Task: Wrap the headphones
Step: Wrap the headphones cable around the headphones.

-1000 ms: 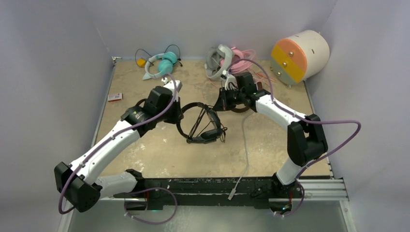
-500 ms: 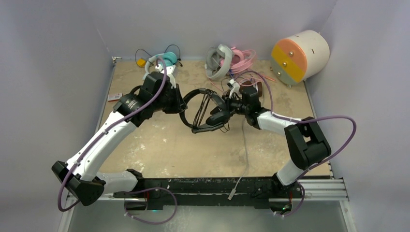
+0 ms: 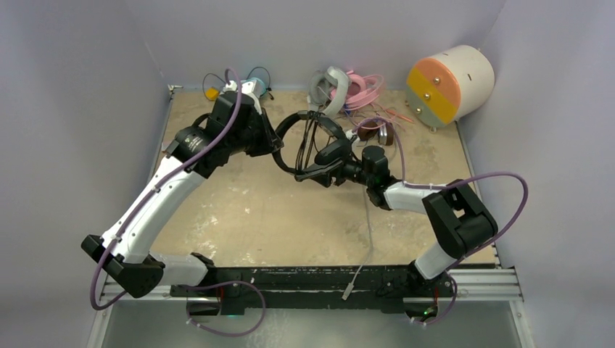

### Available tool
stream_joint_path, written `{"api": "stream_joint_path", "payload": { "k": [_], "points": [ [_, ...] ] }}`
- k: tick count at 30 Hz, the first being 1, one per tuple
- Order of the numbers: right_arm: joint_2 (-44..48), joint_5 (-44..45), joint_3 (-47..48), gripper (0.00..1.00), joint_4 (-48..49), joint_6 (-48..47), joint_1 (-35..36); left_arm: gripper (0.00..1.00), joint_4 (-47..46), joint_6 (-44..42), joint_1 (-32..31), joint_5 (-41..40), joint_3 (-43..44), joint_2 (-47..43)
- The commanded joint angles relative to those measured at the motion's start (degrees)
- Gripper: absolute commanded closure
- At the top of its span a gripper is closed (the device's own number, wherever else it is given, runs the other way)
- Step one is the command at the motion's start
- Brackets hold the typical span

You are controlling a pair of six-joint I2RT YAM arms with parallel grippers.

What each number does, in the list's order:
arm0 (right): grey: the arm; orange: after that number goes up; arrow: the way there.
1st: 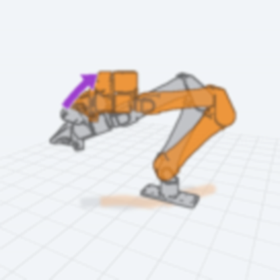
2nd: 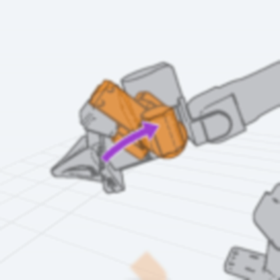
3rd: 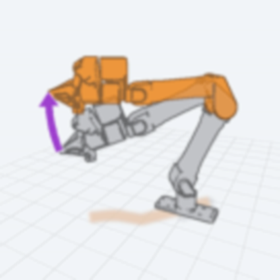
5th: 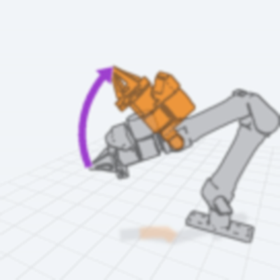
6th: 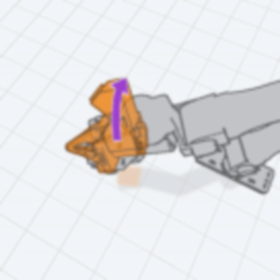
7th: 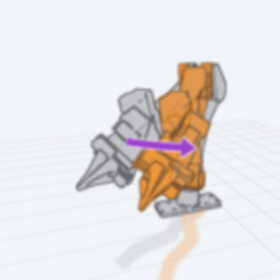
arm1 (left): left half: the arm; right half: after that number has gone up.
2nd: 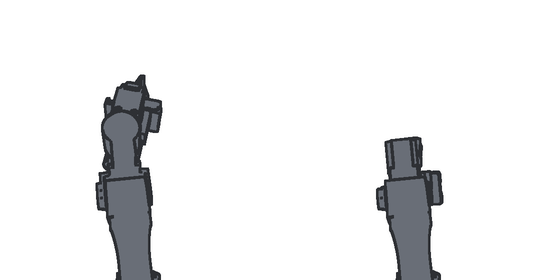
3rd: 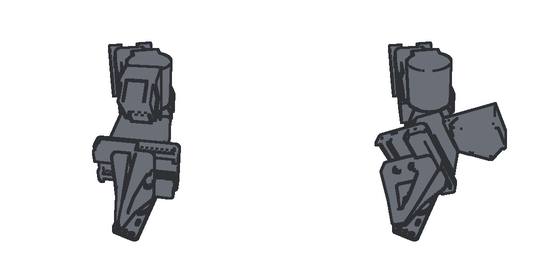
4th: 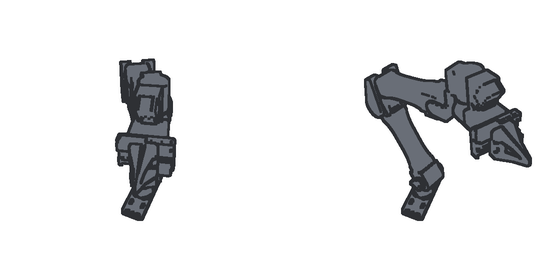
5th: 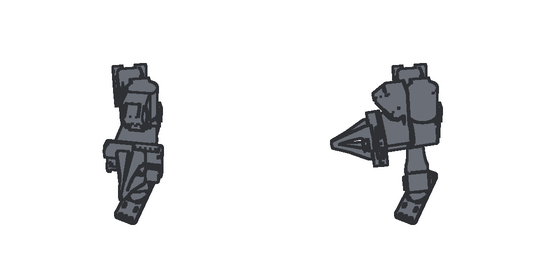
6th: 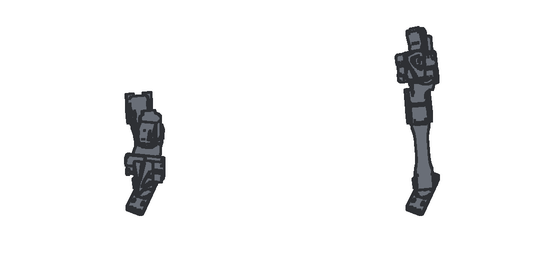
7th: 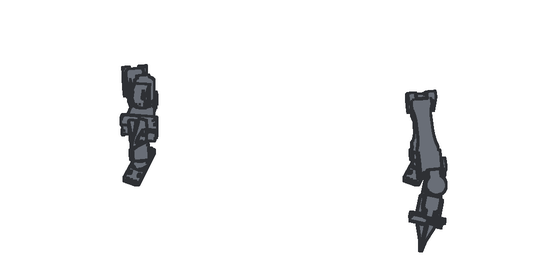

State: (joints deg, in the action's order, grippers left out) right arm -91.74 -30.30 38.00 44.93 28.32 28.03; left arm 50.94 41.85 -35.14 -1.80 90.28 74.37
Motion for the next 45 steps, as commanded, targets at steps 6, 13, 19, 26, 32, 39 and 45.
{"api": "stream_joint_path", "payload": {
  "k": [6,13,19,26,32,39,45],
  "points": [
    [-2.6,2.7,-1.1,0.56,10.1,1.4,1.5,1.00,2.9,6.7,2.4,-3.2,8.7,1.6],
    [-3.3,5.0,-2.1,0.61,11.3,1.0,5.3,1.00,2.2,8.5,7.8,-0.3,9.4,2.4],
    [-3.9,6.0,-3.2,0.64,13.2,1.7,9.8,1.00,0.6,10.7,10.5,0.3,9.5,4.5],
    [-0.7,7.2,-3.7,1.00,10.6,1.6,16.5,1.00,0.1,17.1,11.9,-5.7,8.4,7.5],
    [4.4,12.3,-4.8,1.00,5.2,1.3,23.1,1.00,-2.6,19.8,12.6,-5.3,6.0,7.8],
    [9.2,11.8,-5.1,1.00,1.4,0.3,23.7,1.00,-1.7,19.2,12.6,-9.3,6.3,6.8],
    [15.6,12.7,-2.3,1.00,-7.5,-2.5,27.0,1.00,-4.3,19.8,12.6,-13.8,3.1,6.0]
  ]
}}
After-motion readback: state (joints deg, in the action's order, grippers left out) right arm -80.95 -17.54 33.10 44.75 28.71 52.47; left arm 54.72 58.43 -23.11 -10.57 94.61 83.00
